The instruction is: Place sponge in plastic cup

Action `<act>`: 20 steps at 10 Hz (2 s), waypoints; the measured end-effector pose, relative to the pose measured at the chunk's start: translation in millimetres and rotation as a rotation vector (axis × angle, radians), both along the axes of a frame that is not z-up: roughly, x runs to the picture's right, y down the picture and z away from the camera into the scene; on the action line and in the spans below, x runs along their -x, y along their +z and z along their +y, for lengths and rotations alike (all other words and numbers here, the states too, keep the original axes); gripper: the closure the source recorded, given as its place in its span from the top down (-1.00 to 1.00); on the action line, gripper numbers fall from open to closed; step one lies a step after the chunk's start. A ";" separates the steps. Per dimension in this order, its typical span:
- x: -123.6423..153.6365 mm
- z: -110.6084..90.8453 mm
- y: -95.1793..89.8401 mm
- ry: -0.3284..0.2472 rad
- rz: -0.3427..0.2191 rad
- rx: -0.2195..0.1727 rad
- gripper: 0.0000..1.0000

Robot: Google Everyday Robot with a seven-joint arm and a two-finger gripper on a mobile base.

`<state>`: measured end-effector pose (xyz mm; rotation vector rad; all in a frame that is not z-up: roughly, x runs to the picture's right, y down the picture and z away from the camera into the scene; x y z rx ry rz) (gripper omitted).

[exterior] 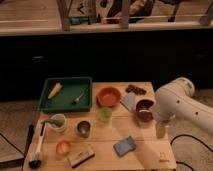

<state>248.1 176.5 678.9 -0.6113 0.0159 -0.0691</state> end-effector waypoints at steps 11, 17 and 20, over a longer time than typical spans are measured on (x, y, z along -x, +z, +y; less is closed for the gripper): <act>38.7 54.9 15.1 -0.065 -0.097 0.021 0.60; 53.3 76.4 24.2 -0.091 -0.142 0.027 0.60; 61.5 87.2 29.0 -0.101 -0.167 0.026 0.60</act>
